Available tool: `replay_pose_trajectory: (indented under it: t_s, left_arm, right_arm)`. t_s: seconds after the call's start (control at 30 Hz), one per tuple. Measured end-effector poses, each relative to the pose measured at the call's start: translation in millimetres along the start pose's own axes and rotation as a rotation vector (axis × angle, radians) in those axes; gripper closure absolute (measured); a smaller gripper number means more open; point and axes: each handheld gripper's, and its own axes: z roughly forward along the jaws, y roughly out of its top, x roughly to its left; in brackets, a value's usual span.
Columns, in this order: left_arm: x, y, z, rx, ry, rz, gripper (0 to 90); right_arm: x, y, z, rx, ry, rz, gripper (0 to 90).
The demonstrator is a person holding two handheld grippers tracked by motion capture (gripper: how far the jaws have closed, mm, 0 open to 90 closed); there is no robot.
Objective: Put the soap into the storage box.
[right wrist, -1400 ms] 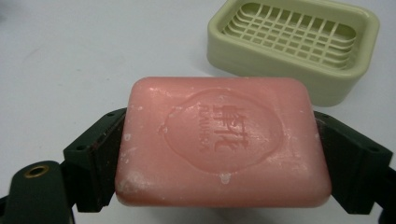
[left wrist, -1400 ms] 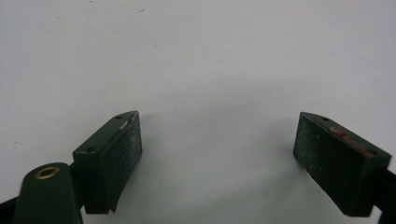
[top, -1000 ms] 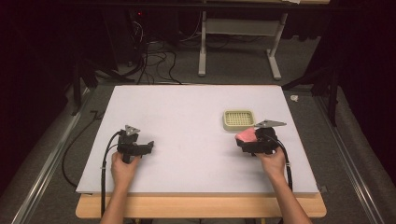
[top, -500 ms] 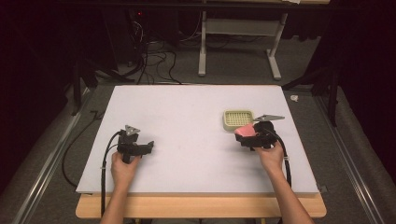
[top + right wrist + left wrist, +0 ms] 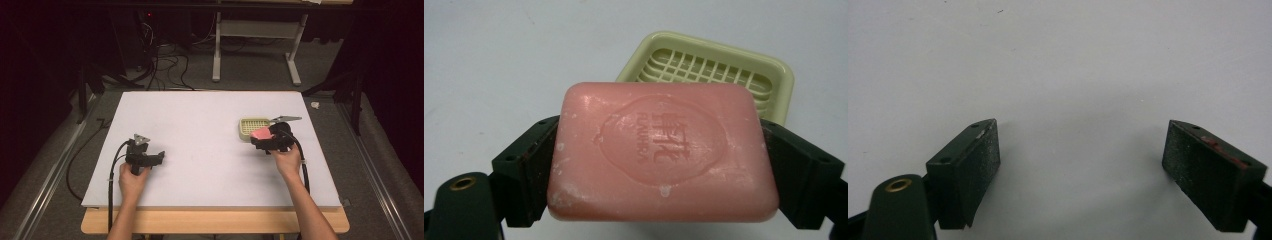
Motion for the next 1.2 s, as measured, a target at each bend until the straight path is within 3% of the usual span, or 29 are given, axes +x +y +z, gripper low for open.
replay_pose_trajectory:
  t_s: [0.6, 1.2]
  left_arm:
    - [0.1, 0.0, 0.0, 0.0, -0.001, -0.001, 15.8]
    - [0.2, 0.1, 0.0, 0.001, -0.002, -0.001, 15.8]
  right_arm:
    - [-1.2, 25.3, 22.1, 0.03, -0.056, 0.024, 13.6]
    - [-5.0, 29.8, 46.8, 0.099, -0.106, 0.053, 13.6]
